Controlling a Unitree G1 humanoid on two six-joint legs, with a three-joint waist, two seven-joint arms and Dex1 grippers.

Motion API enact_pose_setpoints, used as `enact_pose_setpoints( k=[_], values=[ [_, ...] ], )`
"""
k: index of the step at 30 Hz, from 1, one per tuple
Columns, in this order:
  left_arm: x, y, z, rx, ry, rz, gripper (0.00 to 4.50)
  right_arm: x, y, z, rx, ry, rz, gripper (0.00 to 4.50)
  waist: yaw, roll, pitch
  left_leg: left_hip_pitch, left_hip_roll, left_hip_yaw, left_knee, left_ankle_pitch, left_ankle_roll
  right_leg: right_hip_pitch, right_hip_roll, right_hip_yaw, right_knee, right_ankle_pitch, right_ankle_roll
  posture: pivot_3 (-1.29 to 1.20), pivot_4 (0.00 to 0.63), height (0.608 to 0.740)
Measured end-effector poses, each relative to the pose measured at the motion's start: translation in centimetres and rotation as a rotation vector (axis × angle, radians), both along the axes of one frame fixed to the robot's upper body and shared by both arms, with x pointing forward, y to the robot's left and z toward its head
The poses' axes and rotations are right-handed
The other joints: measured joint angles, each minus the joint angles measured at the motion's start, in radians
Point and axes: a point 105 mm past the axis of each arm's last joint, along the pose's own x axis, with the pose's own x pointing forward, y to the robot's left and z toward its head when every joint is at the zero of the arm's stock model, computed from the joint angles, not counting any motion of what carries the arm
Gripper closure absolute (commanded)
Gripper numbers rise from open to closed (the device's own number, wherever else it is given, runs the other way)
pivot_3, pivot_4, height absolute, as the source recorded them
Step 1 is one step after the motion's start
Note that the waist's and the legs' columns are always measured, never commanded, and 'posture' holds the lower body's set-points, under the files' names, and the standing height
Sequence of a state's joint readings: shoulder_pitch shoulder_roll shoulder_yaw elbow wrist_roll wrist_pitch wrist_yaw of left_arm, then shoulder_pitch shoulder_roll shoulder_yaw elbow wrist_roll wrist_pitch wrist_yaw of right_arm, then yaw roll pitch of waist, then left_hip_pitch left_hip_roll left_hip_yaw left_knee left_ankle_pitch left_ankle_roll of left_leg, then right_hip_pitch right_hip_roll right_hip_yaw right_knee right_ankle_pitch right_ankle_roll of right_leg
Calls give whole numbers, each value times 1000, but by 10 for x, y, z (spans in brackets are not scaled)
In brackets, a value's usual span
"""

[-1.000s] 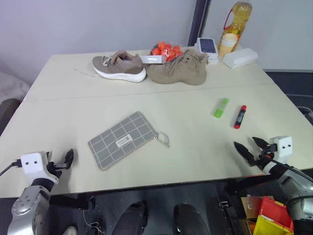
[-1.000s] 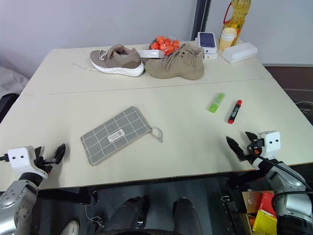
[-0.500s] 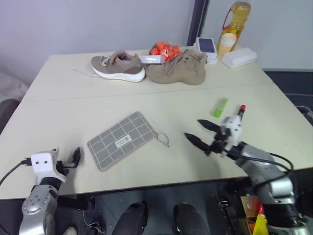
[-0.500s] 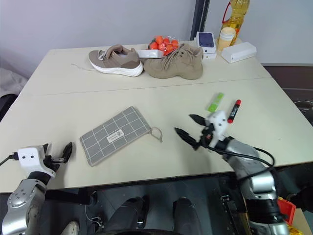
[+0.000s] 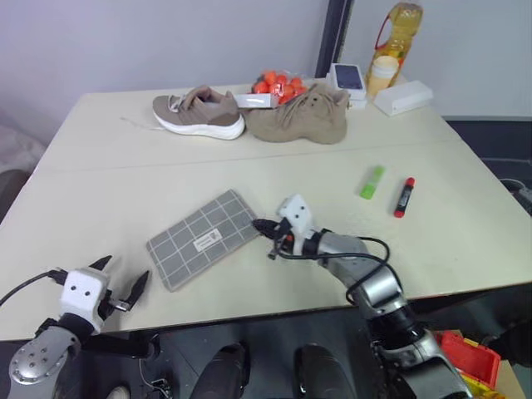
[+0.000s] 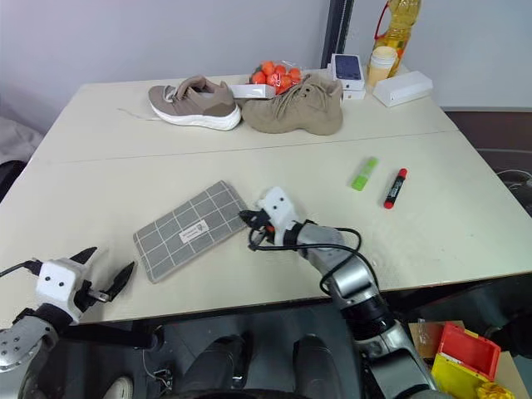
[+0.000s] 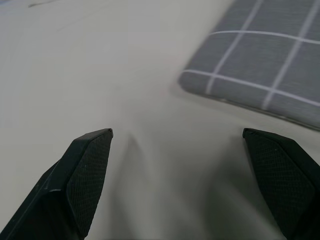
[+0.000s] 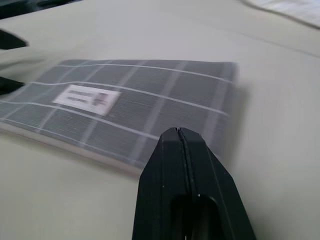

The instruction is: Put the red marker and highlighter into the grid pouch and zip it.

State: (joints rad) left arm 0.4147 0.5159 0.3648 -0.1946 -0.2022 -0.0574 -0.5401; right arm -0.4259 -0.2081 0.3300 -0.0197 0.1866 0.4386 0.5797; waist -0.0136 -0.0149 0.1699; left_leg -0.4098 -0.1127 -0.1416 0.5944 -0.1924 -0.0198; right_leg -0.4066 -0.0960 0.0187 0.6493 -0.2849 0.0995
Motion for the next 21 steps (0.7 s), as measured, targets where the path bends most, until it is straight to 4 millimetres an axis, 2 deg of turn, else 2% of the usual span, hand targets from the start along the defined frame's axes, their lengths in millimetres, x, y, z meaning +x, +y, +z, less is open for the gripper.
enact_pose_setpoints(
  k=[4, 6, 11, 16, 21],
  values=[
    [-2, -9, 1, 90, 0, -83, 0, 17, 6, -17, -9, 96, -103, 4462, 3, 0, 0, 0, 0, 0, 0, 0, 0, -2, 0, 0, 0, 0, 0, 0, 150, 740],
    [-2, -13, 2, 127, -10, -117, 0, 22, 7, -19, 12, 125, -138, 4462, 3, 0, 0, 1, -1, 0, 0, 0, 0, -1, 0, 0, 0, 0, 0, 0, 150, 740],
    [2, -24, 5, 208, -56, -194, 0, 23, 5, -19, 18, 140, -152, 4462, 4, 0, 0, 2, -1, 0, 0, 0, 0, -1, 0, 0, 0, 0, 0, 0, 150, 740],
    [18, -44, 12, 431, -202, -371, 0, 23, 9, -18, 26, 144, -147, 4462, 4, 1, -1, 2, 0, 0, 0, 0, 0, -1, 0, -1, 1, 1, 0, 0, 150, 740],
    [26, -62, 11, 550, -332, -529, 0, 22, 14, -19, 19, 141, -143, 4462, 3, 3, -2, 2, 0, 0, -1, 0, 0, -1, 1, -1, 1, 3, 3, 0, 150, 740]
  ],
)
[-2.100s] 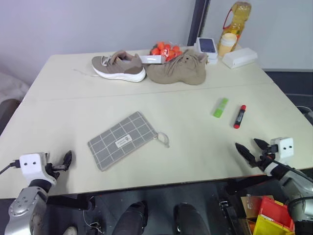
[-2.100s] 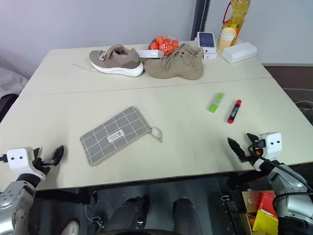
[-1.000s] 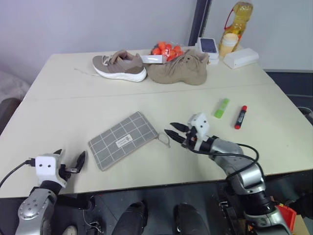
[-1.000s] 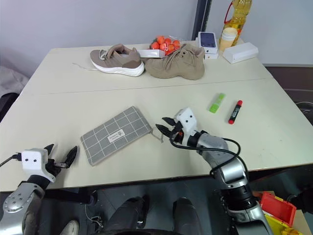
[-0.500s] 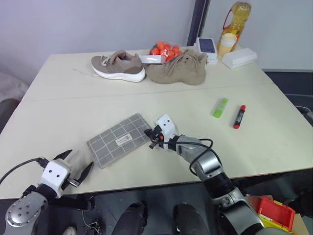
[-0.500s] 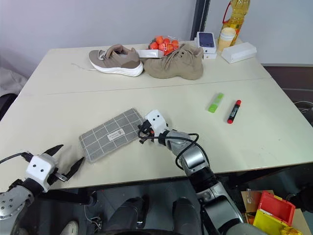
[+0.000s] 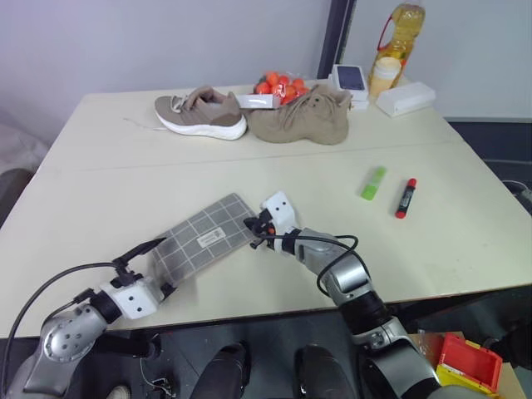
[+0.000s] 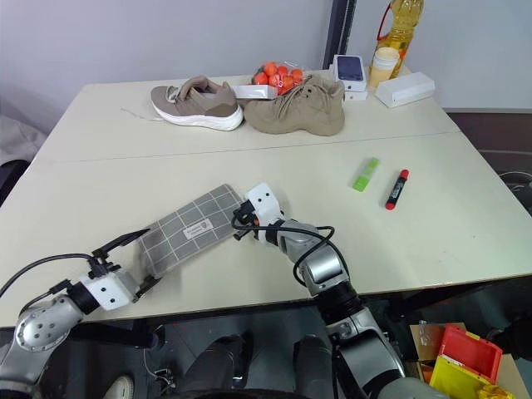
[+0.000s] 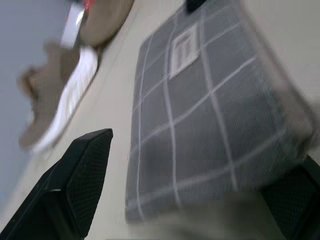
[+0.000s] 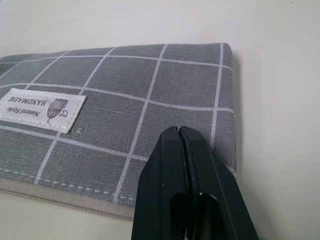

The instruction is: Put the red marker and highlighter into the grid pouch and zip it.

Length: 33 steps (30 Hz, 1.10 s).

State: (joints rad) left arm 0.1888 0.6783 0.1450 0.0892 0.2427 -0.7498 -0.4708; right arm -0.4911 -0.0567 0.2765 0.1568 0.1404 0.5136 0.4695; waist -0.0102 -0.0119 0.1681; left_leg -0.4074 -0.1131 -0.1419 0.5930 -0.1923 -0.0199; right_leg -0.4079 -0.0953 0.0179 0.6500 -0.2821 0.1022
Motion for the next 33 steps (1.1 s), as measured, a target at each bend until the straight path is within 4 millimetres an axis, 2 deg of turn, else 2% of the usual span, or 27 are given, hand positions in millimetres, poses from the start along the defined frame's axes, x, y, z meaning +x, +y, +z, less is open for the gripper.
enact_pose_setpoints(
  k=[3, 5, 6, 10, 15, 20, 23, 26, 30, 33],
  values=[
    [6, -11, -3, 46, -37, -104, 895, 0, 2, -1, -2, 2, 1, 4500, 0, 1, -1, 0, 0, 0, 0, 0, 0, 1, 0, -1, 0, 1, 2, 0, 150, 740],
    [7, -17, -7, 53, -40, -152, 1778, -1, 5, -1, -3, 0, 6, 4500, -3, 1, -1, 1, 0, 0, 0, 0, 0, 0, 0, 0, 0, 2, 3, 0, 150, 740],
    [7, -19, -10, 52, -40, -170, 2374, -1, 6, -1, -8, -5, 8, 4500, -4, 1, -1, 0, 0, 0, 0, 0, 0, 0, 0, 0, 0, 2, 3, 0, 150, 740],
    [13, -20, 2, 49, -110, -205, 4398, -1, 5, -1, -17, -12, -1, 4500, -2, 3, -2, 1, 0, 0, 0, 0, 0, 0, 0, -1, 2, 2, 3, 0, 150, 740],
    [15, -18, 3, 4, -98, -182, 4461, 0, 3, -2, -15, -26, -21, 4500, -4, 7, -4, 1, 0, 0, 0, 0, 0, 0, 0, 0, 2, 2, 3, 0, 150, 740],
    [27, -23, 2, -250, 18, -34, 4461, 13, -16, 10, 13, -76, -111, 4500, -3, 7, -4, 1, 0, 0, 1, 0, 0, 0, 0, 0, 2, 2, 4, 0, 150, 740],
    [38, -31, 11, -410, 65, 37, 4500, 20, -38, 26, 13, -128, -118, 3655, -4, 6, -4, 0, 0, 0, 2, 0, 0, 1, 1, -1, 3, 2, 4, 0, 150, 740],
    [48, -35, 22, -514, 79, 90, 4500, 23, -62, 43, -1, -176, -124, 2131, -5, 6, -4, -1, 0, 0, 1, 0, 0, 3, 1, 0, 3, 2, 4, 0, 150, 740],
    [56, -44, 30, -594, 79, 121, 4500, 24, -86, 55, -1, -177, -141, 49, -8, 6, -4, -1, 0, 0, 1, 0, 0, 2, 1, 0, 3, 2, 4, 0, 150, 740],
    [58, -47, 29, -621, 92, 138, 4500, 21, -93, 63, 12, -171, -138, 49, -7, 6, -4, -1, 0, 0, 1, 0, 0, 2, 1, 0, 3, 2, 4, 0, 150, 740]
  ],
)
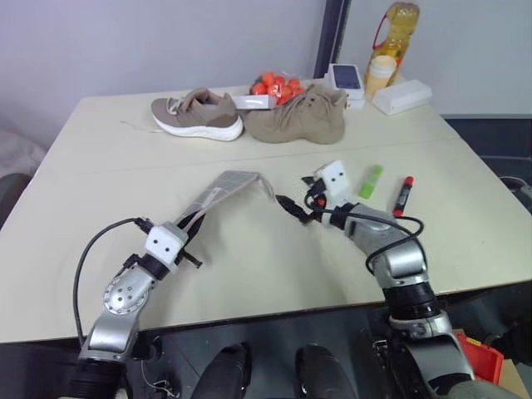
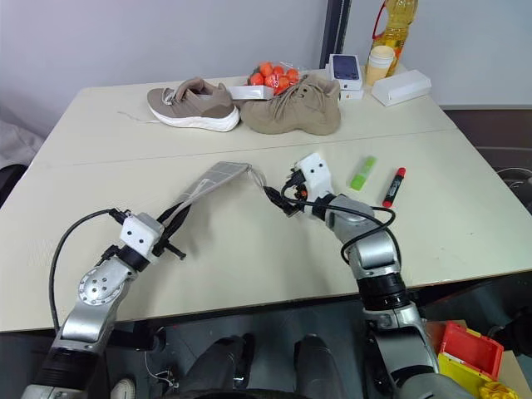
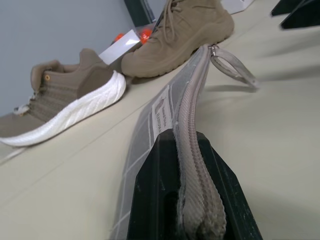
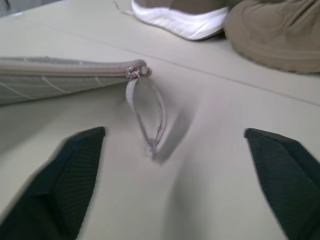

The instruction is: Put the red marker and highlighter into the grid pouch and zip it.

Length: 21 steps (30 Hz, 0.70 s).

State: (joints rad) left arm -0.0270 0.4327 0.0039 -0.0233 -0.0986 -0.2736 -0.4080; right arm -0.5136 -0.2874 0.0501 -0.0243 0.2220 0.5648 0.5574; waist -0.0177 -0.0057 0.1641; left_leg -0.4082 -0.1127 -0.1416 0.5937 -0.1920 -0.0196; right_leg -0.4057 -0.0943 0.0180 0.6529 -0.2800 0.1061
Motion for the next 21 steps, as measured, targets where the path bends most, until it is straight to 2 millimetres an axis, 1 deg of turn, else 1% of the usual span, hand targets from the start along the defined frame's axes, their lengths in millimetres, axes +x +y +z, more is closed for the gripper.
enact_pose_setpoints(
  k=[2, 4, 6, 11, 17, 18, 19, 21],
  values=[
    [0, -3, 0, -9, 4, -5, 4500, -2, 2, -2, -26, 10, 8, 49, 2, 0, 0, 0, 0, 0, 0, 0, 0, 0, 0, 0, 0, 0, 0, 0, 150, 740],
    [-1, -10, 3, -17, -6, -28, 4500, -2, 6, -7, -53, 19, 9, 49, 4, 0, 0, 0, 0, 0, 0, 0, 0, 0, -1, 0, 0, 0, 0, 0, 150, 740],
    [-2, -15, 3, -12, -8, -54, 4500, -1, 9, -7, -55, 22, -1, 49, 5, 0, 0, 0, 0, 0, 0, 0, 0, 0, -1, 0, 0, 0, 0, 0, 150, 740],
    [-4, -20, 4, -1, -6, -86, 4500, 6, 12, -3, -53, 19, -40, 49, 5, 0, 0, -1, 0, 0, 0, 0, 0, 0, -1, 0, 0, 0, 0, 0, 150, 740],
    [-9, -24, 6, 6, -11, -115, 4500, 8, 18, -13, -30, 66, -52, 49, 4, 0, 0, -1, 0, 0, 0, 0, 0, 0, -1, 0, 0, 0, 0, 0, 150, 740],
    [-9, -24, 5, 6, -11, -116, 4500, 8, 20, -13, -24, 70, -49, 576, 4, 0, 0, -1, 0, 0, 0, 0, 0, 0, 0, 0, 0, 0, 0, 0, 150, 740],
    [-9, -25, 6, 7, -11, -118, 4500, 8, 21, -14, -19, 75, -47, 915, 4, 0, 0, -1, 0, 0, 0, 0, 0, 0, 0, 0, 0, 0, 0, 0, 150, 740],
    [-9, -25, 6, 10, -11, -123, 4500, 9, 23, -17, -14, 87, -46, 1820, 4, 0, 0, -1, 0, 0, 0, 0, 0, 0, 0, 0, 0, 0, 0, 0, 150, 740]
  ],
)
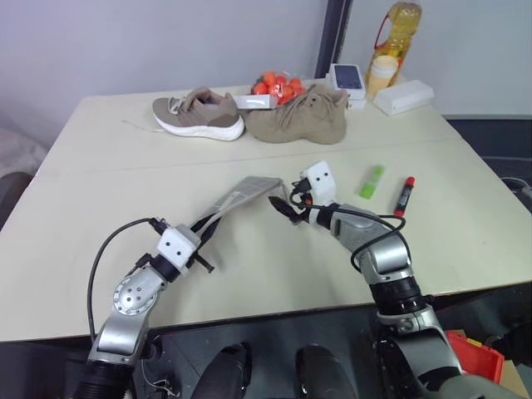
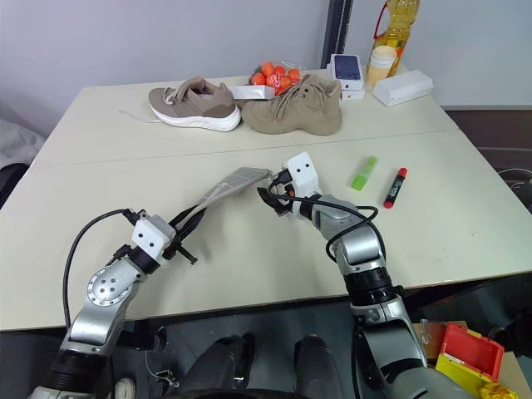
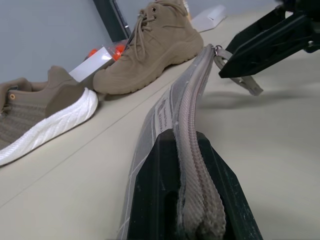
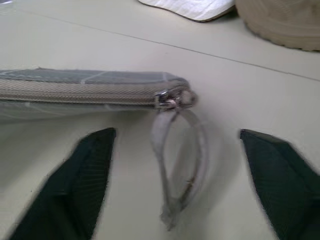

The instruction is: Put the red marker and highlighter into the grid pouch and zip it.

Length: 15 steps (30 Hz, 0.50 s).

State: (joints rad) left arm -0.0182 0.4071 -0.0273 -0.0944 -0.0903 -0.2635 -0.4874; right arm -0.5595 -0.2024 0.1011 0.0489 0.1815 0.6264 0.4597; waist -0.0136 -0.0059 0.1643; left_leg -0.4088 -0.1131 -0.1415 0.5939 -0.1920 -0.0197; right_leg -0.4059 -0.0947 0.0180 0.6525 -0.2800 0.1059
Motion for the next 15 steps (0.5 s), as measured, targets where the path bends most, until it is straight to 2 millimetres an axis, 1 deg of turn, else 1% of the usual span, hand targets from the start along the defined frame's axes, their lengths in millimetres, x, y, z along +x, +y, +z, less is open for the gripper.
enact_pose_setpoints(
  k=[1, 2, 3, 5, 10, 12, 15],
  values=[
    [0, 0, 0, 1, 1, -2, 4500, 0, 0, -1, 1, 5, 0, 2445, 0, 0, 0, 0, 0, 0, 0, 0, 0, 0, 0, 0, 0, 0, 0, 0, 150, 740],
    [0, 0, 0, 1, 1, -3, 4500, 0, 1, -2, 3, 7, 1, 2899, 0, 0, 0, 0, 0, 0, 0, 0, 0, 0, 0, 0, 0, 0, 0, 0, 150, 740],
    [0, -1, 0, 0, 1, -4, 4500, 1, 2, -2, 4, 10, 1, 3466, 0, 0, 0, 0, 0, 0, 0, 0, 0, 0, 0, 0, 0, 0, 0, 0, 150, 740],
    [1, -2, 1, -3, 3, -5, 4500, 1, 2, -1, 5, 6, 2, 4459, 0, 0, 0, 0, 0, 0, 0, 0, 0, 0, 0, 0, 0, 0, 0, 0, 150, 740],
    [4, -4, 4, -7, -6, -7, 4500, 0, 5, 0, -16, -14, 21, 4459, 0, 0, 0, 0, 0, 0, 0, 0, 0, 0, 0, 0, 0, 0, 0, 0, 150, 740],
    [5, -5, 3, -2, -3, -3, 4500, -3, 7, -2, -59, -20, 58, 4459, 0, 0, 0, 0, 0, 0, 0, 0, 0, 0, 0, 0, 0, 0, 0, 0, 150, 740],
    [6, -6, 2, -8, 4, 4, 4500, -11, 14, 2, -102, -50, 130, 4459, -1, 0, 0, 0, 0, 0, 0, 0, 0, 0, 0, 0, 0, 0, 0, 0, 150, 740]
  ],
)
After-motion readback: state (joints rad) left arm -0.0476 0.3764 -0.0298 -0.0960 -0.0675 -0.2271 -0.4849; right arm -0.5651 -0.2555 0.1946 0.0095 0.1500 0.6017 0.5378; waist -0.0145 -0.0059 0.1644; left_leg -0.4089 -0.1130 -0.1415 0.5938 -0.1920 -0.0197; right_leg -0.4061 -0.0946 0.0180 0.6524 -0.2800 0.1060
